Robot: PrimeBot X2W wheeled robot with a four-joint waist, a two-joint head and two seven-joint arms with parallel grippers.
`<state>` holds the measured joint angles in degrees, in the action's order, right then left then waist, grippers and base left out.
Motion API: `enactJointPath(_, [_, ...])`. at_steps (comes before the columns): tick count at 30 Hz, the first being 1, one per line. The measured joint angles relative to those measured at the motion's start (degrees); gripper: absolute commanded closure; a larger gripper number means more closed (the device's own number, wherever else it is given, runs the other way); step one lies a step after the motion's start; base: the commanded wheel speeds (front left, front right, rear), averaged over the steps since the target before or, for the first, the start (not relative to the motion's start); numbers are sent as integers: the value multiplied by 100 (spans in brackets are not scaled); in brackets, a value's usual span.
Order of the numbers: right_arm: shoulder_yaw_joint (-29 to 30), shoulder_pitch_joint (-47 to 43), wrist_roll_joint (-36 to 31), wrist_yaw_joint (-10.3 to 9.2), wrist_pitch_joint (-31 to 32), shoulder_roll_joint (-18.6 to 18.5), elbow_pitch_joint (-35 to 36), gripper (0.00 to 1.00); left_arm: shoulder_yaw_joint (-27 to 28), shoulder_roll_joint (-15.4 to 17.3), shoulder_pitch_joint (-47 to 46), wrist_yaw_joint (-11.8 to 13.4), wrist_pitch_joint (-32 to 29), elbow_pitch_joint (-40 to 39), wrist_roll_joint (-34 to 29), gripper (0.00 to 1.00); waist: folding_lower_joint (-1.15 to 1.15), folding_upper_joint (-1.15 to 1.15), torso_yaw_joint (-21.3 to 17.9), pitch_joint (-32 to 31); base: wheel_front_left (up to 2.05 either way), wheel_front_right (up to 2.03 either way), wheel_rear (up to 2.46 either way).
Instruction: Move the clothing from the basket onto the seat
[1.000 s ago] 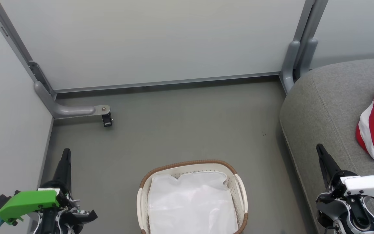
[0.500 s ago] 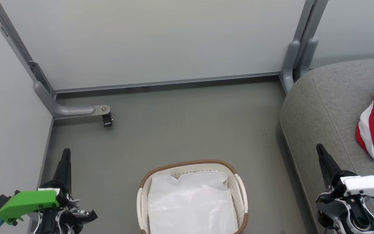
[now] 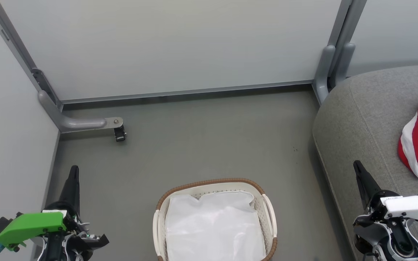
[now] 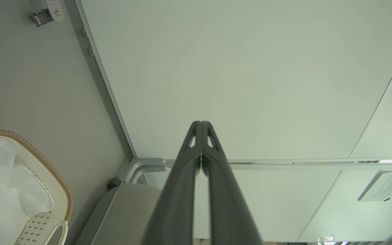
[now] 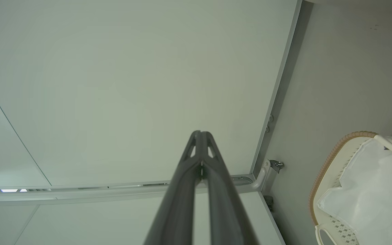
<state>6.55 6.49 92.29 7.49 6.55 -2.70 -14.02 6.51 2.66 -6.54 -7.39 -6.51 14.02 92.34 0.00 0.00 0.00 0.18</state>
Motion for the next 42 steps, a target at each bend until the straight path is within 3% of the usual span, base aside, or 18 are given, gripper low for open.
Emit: enactJointPath(42, [0, -1, 0, 0, 0, 0, 0, 100, 0, 1, 0, 0, 0, 0, 0, 100, 0, 0, 0, 0, 0, 0, 0])
